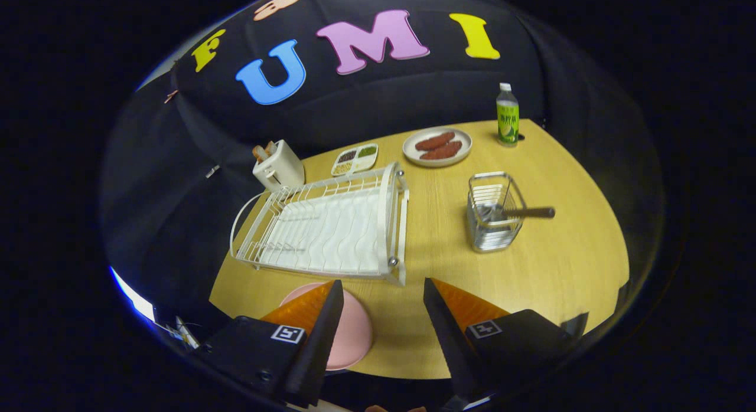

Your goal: Take the plate from the dish rack, then take the spoon from the basket and place it into the plate.

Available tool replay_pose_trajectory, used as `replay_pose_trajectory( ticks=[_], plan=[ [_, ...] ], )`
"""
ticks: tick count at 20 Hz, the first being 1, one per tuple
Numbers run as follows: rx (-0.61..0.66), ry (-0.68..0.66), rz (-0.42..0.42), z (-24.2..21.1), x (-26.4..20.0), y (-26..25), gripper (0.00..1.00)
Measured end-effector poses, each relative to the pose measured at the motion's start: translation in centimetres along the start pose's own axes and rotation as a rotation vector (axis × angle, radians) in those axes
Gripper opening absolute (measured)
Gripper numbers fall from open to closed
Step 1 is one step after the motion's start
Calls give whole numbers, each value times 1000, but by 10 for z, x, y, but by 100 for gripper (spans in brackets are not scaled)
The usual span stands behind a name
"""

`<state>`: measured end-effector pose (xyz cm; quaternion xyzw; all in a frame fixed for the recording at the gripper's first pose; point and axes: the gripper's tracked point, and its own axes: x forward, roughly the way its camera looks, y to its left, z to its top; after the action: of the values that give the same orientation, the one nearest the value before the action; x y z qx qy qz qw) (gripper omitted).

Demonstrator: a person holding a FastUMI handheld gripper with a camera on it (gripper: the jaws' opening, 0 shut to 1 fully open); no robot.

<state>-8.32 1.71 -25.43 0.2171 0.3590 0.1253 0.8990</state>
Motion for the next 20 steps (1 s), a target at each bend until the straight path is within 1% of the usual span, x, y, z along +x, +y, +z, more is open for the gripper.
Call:
replay_pose_trajectory(
  ticks=[3,6,9,11,13,15,17,18,19,20],
  plan=[
    [-119,-96,-92,50,-6,-44,88],
    [-149,-112,-155,77,0,-89,88],
    [-189,-66,-205,74,14,-135,88],
    [-212,-17,-207,62,25,-154,88],
    [-218,29,-195,47,35,-163,84],
    [-227,66,-182,34,44,-167,77],
    [-230,83,-173,29,50,-169,71],
    [-228,86,-174,29,52,-170,60],
    [-223,89,-174,29,54,-170,54],
    [-216,92,-171,29,55,-169,44]
  ],
)
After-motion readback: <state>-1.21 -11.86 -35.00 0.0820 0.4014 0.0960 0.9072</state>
